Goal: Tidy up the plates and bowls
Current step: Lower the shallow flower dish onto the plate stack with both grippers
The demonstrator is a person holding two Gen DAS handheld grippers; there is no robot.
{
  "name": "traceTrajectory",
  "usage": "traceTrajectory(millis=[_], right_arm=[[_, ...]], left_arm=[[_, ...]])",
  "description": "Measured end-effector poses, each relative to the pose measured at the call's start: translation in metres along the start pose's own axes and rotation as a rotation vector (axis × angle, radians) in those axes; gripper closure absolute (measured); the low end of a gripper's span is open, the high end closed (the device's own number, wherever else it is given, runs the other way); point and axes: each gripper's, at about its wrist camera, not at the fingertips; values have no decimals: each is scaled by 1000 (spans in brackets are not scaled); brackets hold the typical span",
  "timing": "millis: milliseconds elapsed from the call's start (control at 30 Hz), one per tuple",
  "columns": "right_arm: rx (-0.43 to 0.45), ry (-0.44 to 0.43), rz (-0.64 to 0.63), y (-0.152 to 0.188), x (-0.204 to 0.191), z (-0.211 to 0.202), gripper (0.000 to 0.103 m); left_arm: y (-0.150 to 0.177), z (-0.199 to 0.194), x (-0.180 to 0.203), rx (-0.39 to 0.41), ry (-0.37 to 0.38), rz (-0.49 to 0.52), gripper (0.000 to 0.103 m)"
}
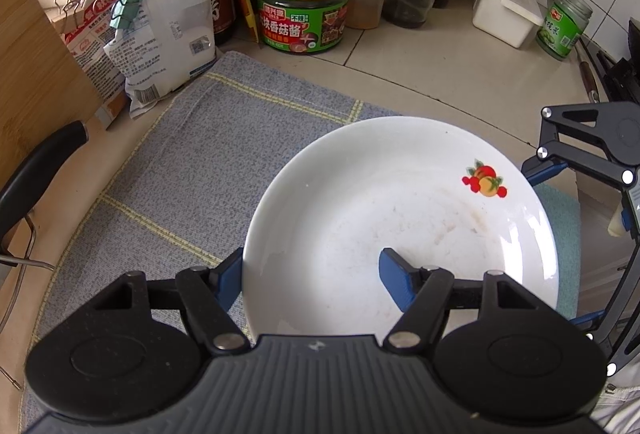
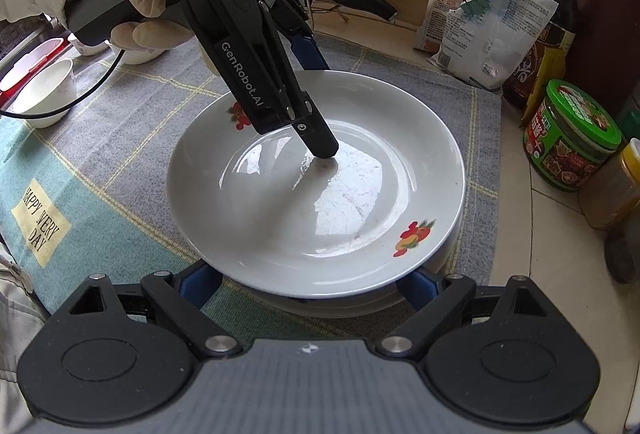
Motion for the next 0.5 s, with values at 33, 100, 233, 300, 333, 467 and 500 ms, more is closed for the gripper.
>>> traceTrajectory(millis=[33, 100, 233, 300, 333, 467, 500], right_arm=[[1, 2, 3, 0, 1, -1, 7], [1, 5, 6, 0, 2, -1, 7], [1, 10, 11, -1, 3, -1, 7], [1, 12, 12, -1, 3, -1, 6], [1, 13, 14, -1, 2, -1, 6], [-2, 20, 14, 0, 0, -2, 3], [-2, 24, 14, 0, 0, -2, 2]], left_arm=[[0, 0, -1, 0, -1, -3, 34], [1, 0, -1, 2, -4, -11, 34], [0, 1, -2, 4, -8, -16, 34], [0, 1, -2, 5, -10, -20, 34], [0, 2, -2, 5, -12, -18, 34], [-1, 2, -1, 6, -10, -18, 34], [-1, 2, -1, 8, -10, -20, 34]])
Point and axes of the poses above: each gripper's, at about its wrist camera, not at the fingertips, and z roughly the way its jaws point, x to its right, y to its underside, and after that the axes turned 13 degrees about x, right-handed
